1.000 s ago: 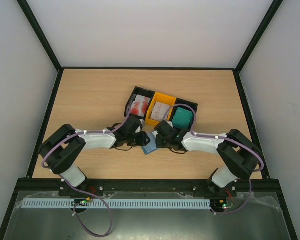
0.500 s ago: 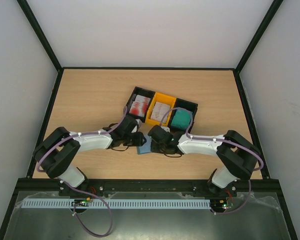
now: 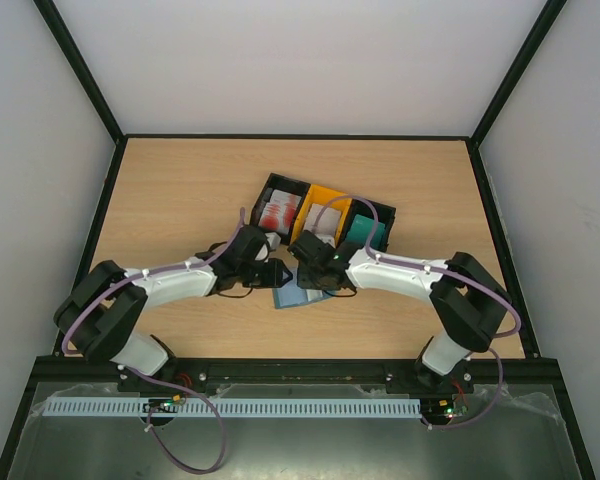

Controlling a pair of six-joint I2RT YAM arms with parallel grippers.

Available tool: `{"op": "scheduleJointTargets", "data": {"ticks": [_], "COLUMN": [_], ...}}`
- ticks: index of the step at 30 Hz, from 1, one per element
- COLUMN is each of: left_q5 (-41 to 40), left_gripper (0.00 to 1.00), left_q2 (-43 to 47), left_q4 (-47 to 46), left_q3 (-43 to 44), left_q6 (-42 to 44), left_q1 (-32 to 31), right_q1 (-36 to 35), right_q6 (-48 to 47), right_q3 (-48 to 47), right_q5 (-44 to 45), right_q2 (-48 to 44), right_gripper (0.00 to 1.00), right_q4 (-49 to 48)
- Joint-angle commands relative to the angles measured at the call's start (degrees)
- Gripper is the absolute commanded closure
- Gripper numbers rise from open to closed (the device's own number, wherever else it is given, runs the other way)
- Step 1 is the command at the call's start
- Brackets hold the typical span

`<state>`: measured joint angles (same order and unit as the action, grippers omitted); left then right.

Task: Put the credit cards into the card holder
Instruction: Open the card holder at the center of the board, then pick up the credit card from the storage box.

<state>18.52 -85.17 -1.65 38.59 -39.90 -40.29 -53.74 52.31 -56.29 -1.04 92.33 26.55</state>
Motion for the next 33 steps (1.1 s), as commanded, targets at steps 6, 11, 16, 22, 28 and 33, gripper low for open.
{"op": "scheduleJointTargets", "data": {"ticks": [6,11,16,22,28,33], "left_q5": [2.96,2.45,-0.12,-4.32,-9.51,-13.55], "left_gripper": [0.64,0.62,0.57,0.55,0.55,0.47], "left_q2": [2.62,4.42,5.05,2.48,1.88,1.18], "left_q4": [3.36,4.88,3.67,-0.73,-3.43,-2.90], "left_q3": [1.01,1.27,2.77,4.89,5.39,7.86], "left_q6": [-0.49,-0.78,-1.14,-4.56,-10.43,-12.44], "left_q1": [0.92,0.92,0.92,0.85,0.31,0.30], "right_q1": [3.35,3.92,5.45,9.61,15.90,22.34], "right_q6": [-3.33,-5.23,-9.55,-19.50,-28.77,-35.87], "right_q3": [1.64,-0.96,-3.74,-9.40,-15.16,-22.88], "right_q5": [-2.02,-0.98,1.00,-1.21,-7.95,-12.60], "right_q2": [1.56,1.45,-2.75,-5.92,-5.25,0.36], "right_gripper": [0.77,0.79,0.75,0.71,0.69,0.61], "right_q4": [3.90,5.40,5.68,7.96,9.03,13.10]}}
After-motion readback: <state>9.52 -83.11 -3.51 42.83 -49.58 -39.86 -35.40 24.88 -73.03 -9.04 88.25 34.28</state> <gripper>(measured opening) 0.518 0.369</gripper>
